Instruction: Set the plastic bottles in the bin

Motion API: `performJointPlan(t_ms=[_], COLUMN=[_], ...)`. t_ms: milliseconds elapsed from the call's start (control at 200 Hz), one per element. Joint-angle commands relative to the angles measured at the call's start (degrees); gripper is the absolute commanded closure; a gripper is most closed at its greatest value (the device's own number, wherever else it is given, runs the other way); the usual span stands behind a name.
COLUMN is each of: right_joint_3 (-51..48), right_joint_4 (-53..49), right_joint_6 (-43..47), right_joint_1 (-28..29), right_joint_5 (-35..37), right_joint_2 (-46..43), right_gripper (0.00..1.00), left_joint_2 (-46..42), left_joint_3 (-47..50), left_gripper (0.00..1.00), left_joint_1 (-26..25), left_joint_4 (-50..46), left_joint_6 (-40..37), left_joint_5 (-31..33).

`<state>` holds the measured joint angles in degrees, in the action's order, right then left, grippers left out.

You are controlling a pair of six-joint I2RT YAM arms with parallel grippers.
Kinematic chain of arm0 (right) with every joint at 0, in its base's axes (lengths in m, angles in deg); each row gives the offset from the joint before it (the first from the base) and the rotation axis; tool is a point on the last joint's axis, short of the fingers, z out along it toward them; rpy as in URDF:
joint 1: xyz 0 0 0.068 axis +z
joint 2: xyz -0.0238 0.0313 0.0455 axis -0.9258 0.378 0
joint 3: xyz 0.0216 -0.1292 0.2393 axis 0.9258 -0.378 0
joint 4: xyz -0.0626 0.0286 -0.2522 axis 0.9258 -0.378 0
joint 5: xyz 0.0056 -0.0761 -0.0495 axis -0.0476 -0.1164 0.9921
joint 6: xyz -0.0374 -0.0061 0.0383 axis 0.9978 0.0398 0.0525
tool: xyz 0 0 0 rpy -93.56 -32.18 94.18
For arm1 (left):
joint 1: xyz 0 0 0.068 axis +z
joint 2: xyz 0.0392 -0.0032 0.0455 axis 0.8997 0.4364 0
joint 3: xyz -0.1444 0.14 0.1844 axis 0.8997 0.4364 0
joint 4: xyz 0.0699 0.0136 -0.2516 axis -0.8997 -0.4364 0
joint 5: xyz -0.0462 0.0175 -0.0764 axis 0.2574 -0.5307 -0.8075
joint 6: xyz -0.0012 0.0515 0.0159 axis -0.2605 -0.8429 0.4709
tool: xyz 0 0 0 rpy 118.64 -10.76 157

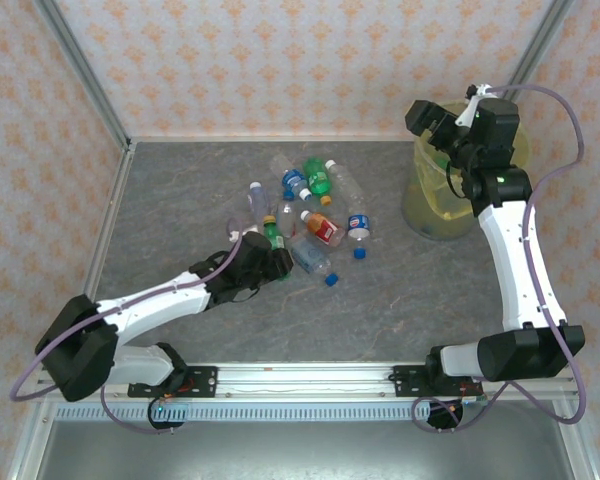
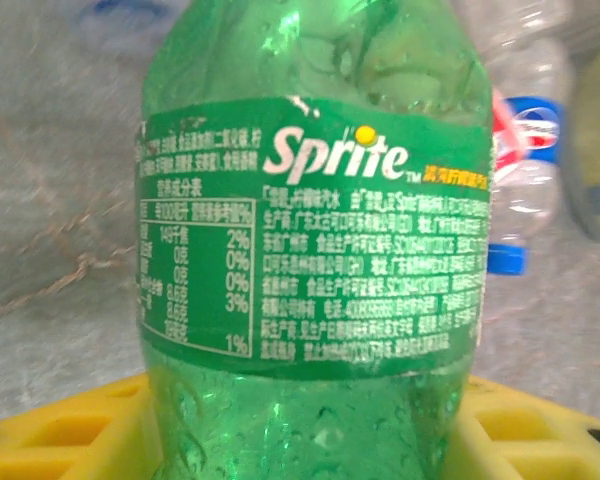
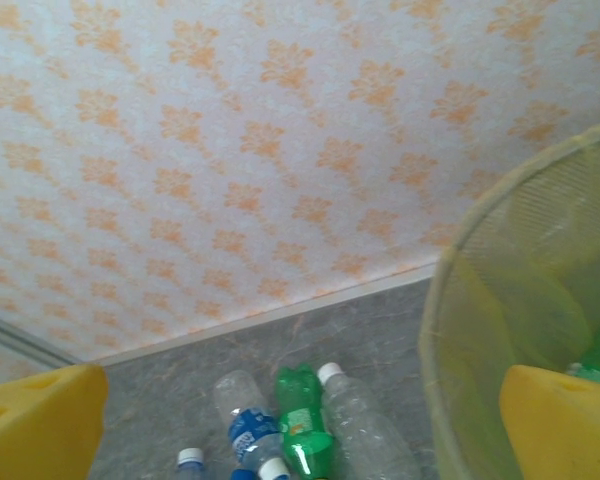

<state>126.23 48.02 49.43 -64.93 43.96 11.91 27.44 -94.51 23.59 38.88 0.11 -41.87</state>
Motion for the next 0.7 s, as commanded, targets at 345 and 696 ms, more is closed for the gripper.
performJointPlan(t_ms=[345,696], right_joint_3=[-2.2,4.2], right_joint_4=[12.2,3.3], right_joint_6=[-10.4,-4.5], right_joint_1=[0.2,9.0], right_joint_5=[-17.5,-23.8], right_joint_2=[2.9,8.2], right_gripper=[0.04,0.25], left_joint_2=[-4.5,2.5], left_joint_3=[-9.6,-21.8], left_gripper=[0.52,0.55], left_joint_1=[-0.8,-1.4], left_joint_4=[4.8,3.4], left_joint_6=[-22.2,-32.4], left_joint_5=[0.9,-0.3])
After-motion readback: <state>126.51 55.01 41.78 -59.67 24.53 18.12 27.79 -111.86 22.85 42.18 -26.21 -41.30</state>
